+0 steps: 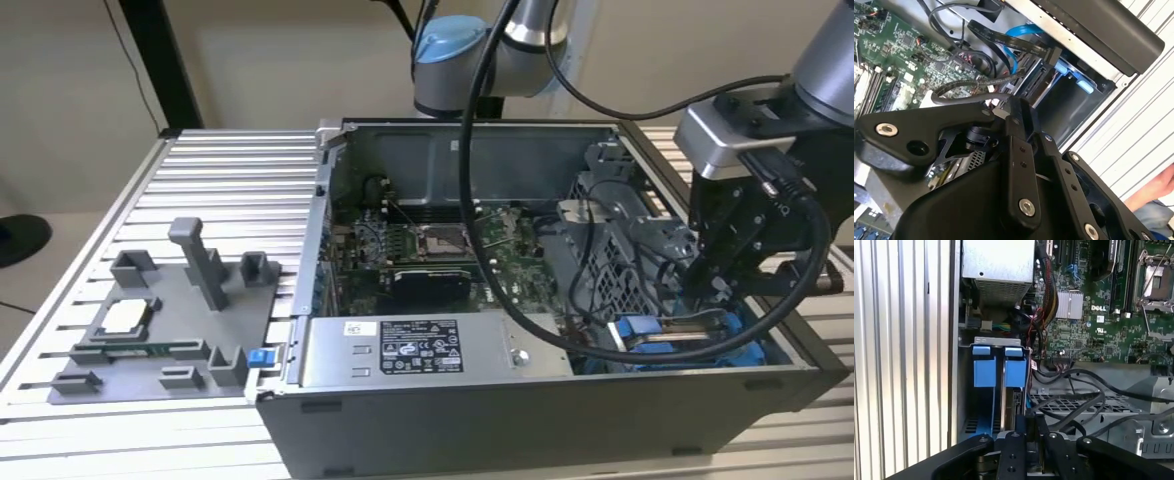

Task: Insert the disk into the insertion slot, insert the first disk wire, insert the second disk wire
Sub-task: 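Insert the first disk wire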

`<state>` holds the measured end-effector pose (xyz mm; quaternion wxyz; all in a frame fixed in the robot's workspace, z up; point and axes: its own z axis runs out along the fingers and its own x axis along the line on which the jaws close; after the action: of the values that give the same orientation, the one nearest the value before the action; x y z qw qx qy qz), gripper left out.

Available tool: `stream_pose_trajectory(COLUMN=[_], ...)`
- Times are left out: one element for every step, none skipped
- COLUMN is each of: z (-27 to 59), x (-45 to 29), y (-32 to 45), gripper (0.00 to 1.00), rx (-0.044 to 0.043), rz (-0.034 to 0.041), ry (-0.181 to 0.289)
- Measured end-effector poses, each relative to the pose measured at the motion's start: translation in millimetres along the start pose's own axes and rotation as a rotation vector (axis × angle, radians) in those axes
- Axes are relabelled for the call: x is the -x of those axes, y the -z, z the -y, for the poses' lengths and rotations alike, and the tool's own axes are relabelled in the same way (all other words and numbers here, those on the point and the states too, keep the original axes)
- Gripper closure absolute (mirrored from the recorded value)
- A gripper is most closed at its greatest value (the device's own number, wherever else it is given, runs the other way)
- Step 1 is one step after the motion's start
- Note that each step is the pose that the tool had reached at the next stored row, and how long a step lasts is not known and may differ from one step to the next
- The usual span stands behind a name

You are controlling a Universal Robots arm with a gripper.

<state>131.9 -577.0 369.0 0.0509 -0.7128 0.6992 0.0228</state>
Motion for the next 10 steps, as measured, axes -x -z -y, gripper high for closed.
stream_pose_trajectory(z=[0.0,-0.1,-0.1,-0.2,-0.2,-0.2,-0.3,-0.3,-0.3,-0.4], x=[-0.1,-0.3,-0.4,-0.5,-0.6,-0.7,-0.7,-0.8,-0.8,-0.9], y=[-0.9,-2.0,-3.0,-4.0,-5.0,-5.9,-6.6,-7.2,-7.9,-8.6], gripper=[1.00,1.00,1.00,1.00,1.00,1.00,1.00,1.00,1.00,1.00], rx=[-0.0006,-0.0011,-0.0016,-0.0022,-0.0030,-0.0036,-0.0042,-0.0047,-0.0052,-0.0059], rz=[-0.0025,-0.0052,-0.0081,-0.0114,-0.0142,-0.0166,-0.0185,-0.0198,-0.0206,-0.0213], ry=[0.000,0.000,0.001,0.001,0.001,0.001,0.001,0.001,0.001,0.002])
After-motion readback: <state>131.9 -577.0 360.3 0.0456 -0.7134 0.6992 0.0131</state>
